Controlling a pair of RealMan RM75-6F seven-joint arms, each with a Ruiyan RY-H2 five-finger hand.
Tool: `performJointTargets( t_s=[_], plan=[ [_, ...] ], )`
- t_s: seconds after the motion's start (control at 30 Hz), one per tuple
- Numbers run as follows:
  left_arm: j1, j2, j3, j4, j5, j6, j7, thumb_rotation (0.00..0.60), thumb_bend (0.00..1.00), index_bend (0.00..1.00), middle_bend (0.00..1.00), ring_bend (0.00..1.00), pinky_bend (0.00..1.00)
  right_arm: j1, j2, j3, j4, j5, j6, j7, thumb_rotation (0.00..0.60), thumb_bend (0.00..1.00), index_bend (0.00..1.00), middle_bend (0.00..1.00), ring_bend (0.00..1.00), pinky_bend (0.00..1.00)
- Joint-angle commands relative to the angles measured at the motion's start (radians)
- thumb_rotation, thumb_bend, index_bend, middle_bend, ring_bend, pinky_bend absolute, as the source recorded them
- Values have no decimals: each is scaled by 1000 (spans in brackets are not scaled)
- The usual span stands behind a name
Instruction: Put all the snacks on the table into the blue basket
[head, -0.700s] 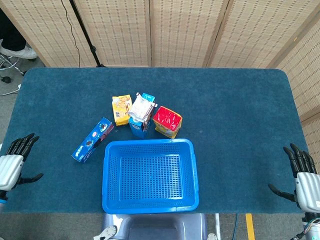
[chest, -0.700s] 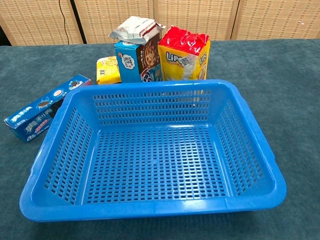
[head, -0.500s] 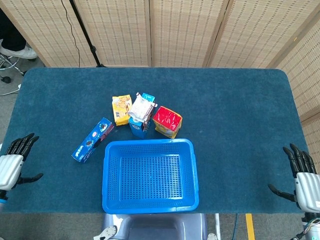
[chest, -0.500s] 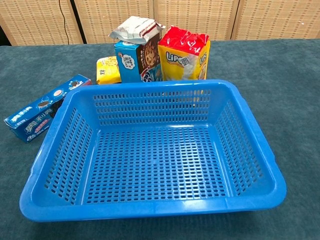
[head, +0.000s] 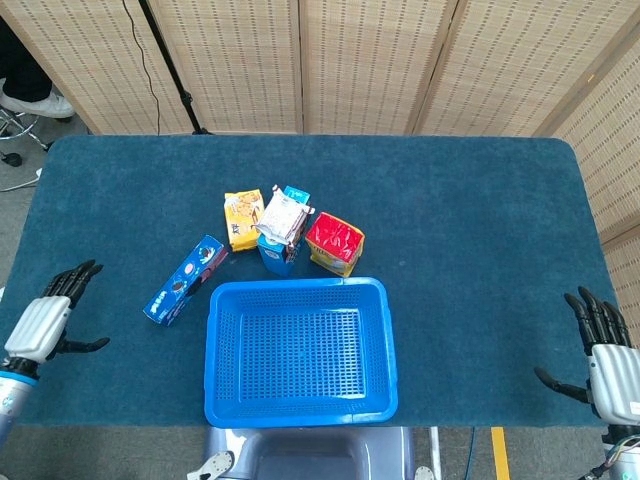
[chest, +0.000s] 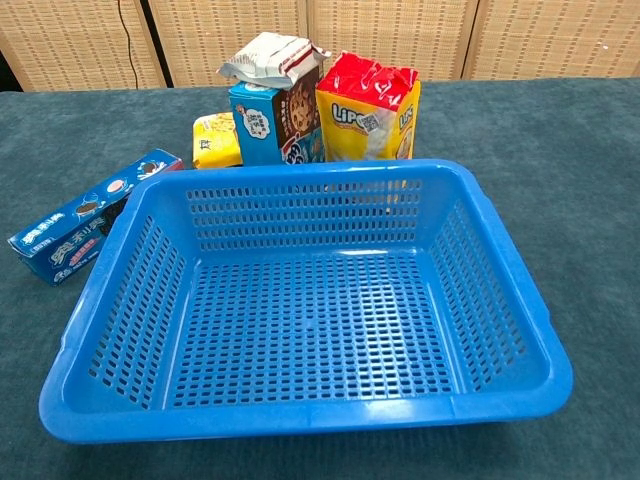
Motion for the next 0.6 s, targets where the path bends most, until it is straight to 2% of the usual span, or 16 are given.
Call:
performJointTargets(
  t_s=[0.03, 0.3, 0.6],
  plan=[
    [-48, -56, -18, 51, -6, -58, -56, 600, 93, 0, 0, 0, 23, 2, 3, 0, 5, 6, -8, 8, 600, 0, 0, 0, 0, 0],
    [-114, -187, -57, 120, -47, -120, -104, 600, 76, 0, 0, 0, 23, -1, 18, 3, 4, 2, 1, 44, 600, 0, 0, 0, 0, 0],
    [-177, -274, -86, 183, -152, -233, -47, 600, 76, 0, 0, 0, 22, -3, 33, 8, 6, 12, 3, 82, 600, 0, 0, 0, 0, 0]
  ],
)
